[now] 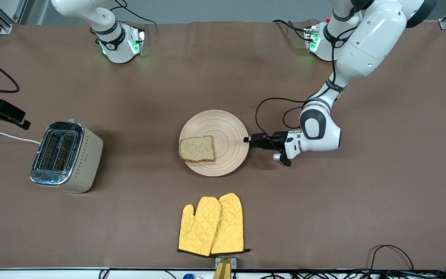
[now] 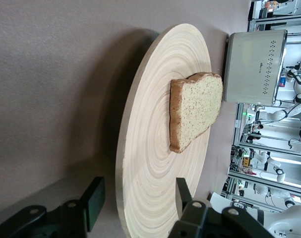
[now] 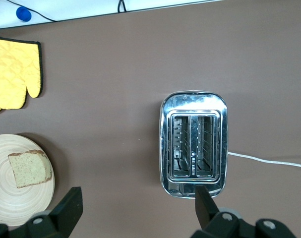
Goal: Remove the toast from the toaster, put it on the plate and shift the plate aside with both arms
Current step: 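Grip the plate rim with the left gripper while the right gripper retracts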
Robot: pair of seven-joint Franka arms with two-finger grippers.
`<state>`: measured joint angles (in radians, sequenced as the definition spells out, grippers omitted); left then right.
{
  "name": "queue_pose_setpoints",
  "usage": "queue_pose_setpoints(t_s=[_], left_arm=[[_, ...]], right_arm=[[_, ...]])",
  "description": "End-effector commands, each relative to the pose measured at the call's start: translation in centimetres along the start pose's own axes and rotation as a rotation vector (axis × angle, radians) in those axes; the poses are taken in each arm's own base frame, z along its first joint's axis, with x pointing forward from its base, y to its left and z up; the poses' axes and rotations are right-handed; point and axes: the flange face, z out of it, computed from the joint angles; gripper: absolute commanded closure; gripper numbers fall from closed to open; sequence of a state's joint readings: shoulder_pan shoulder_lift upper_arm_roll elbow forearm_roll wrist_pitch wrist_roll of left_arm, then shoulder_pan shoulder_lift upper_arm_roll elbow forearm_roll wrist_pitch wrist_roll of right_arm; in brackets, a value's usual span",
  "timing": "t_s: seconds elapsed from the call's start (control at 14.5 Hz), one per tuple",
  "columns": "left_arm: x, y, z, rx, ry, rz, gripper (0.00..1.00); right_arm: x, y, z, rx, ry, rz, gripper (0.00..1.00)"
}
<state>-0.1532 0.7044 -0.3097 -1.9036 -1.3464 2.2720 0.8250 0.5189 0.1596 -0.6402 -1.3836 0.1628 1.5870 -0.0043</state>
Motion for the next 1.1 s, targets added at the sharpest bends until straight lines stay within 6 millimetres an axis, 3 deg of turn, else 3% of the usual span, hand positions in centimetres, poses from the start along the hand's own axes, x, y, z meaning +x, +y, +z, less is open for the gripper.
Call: queue_pose_setpoints(t_s=[0.0,0.41,0.55,0.76,1.03], left_arm=[[0.3,-0.7,0.8,-0.007,0.01,-0.007,0.43],[0.1,-0.9,1.6,-0.008,-0.001,-0.01,0.77],[0.1,-1.1,1.8,-0.007,-0.004,-0.011,0.89],[0.3,-0.9,1.7,-0.006,-0.003,-0.002,0.95],[1.0,-0.1,1.1,-0.013,0.007,0.009,1.0]], right_arm=[[-0.1,1.6,0.6,0.0,-0.018,-0.008,0.0],[-1.0,2.2,-0.3,-0.038,-0.023,-0.035,0.0],[-2.2,2.3,-0.4,-0.037,-0.026,-0.03,0.0],[-5.4,2.5,0.0,-0.032,0.023,-0.029,0.0],[-5.7,3.1,0.4,-0.036,0.02,-0.056,0.0]])
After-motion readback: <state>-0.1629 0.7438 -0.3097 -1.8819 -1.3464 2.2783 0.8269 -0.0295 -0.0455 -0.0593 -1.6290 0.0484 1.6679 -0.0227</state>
